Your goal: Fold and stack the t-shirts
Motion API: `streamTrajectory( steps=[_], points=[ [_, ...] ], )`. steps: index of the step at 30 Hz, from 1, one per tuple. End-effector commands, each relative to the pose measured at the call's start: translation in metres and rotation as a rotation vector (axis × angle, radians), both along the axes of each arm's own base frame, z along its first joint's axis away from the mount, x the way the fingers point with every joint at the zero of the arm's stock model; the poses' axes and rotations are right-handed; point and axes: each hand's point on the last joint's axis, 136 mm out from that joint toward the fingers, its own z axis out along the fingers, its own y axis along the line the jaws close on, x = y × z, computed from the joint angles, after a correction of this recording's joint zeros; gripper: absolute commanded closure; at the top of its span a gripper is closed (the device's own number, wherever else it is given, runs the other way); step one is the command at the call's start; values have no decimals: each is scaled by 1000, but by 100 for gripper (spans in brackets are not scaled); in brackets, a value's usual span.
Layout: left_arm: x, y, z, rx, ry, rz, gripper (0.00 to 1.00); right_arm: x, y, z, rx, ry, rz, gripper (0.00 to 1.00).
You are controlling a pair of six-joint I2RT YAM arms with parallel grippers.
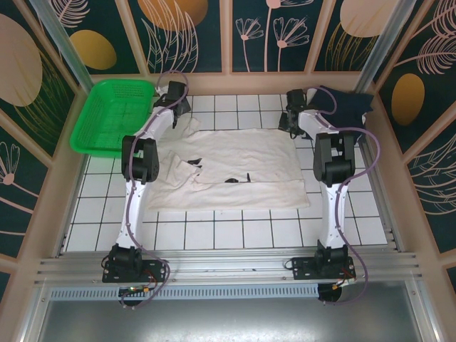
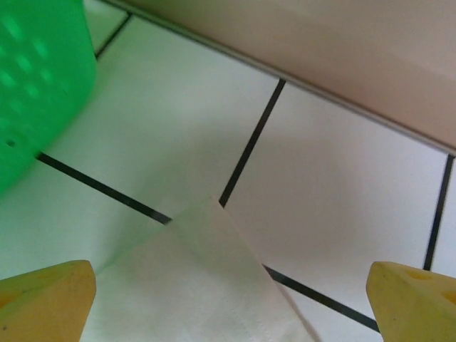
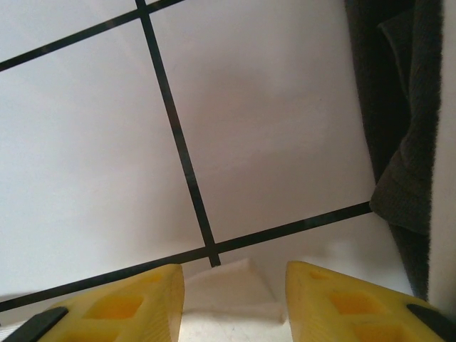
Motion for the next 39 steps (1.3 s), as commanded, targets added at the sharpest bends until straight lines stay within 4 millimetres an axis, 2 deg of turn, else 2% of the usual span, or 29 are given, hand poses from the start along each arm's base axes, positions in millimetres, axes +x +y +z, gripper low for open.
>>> streamTrajectory(
  steps=[1, 5, 7, 8, 12, 16, 18, 21, 25, 29, 33, 39],
  points=[
    [-1, -5, -16, -43, 5, 2, 8, -1, 1, -12, -6, 36, 6, 57],
    [-3, -4, -29, -53, 27, 10, 14, -2, 6, -17, 26, 48, 15, 57],
    [-5, 0, -33, -35, 43, 21, 14, -6, -3, -18, 19, 62, -30, 58],
    [-6, 3, -35, -30, 55, 30, 18, -6, -7, -17, 29, 56, -49, 58],
    [-7, 5, -37, -17, 68, 25, 45, -2, -3, -14, 100, 32, -32, 57],
    [-4, 4, -32, -37, 62, 6, 79, -1, -6, -18, 76, 51, -33, 58],
    [-3, 1, -22, -44, 51, -8, 91, -2, -7, -19, 75, 54, -33, 62],
    [-4, 0, -3, -48, 35, -22, 100, -1, -4, -15, 88, 46, -22, 67],
    [-11, 0, 27, -46, 15, -38, 100, 1, -1, -4, 93, 29, -9, 84],
    [-24, -1, 56, -54, 1, -62, 100, -1, 2, 17, 73, -3, 17, 95],
    [-42, -7, 84, -79, -28, -118, 100, -13, 6, 36, 82, -31, 47, 97],
    [-80, 0, 108, -61, -43, -138, 100, -43, 8, 46, 104, -47, 77, 100]
  ],
)
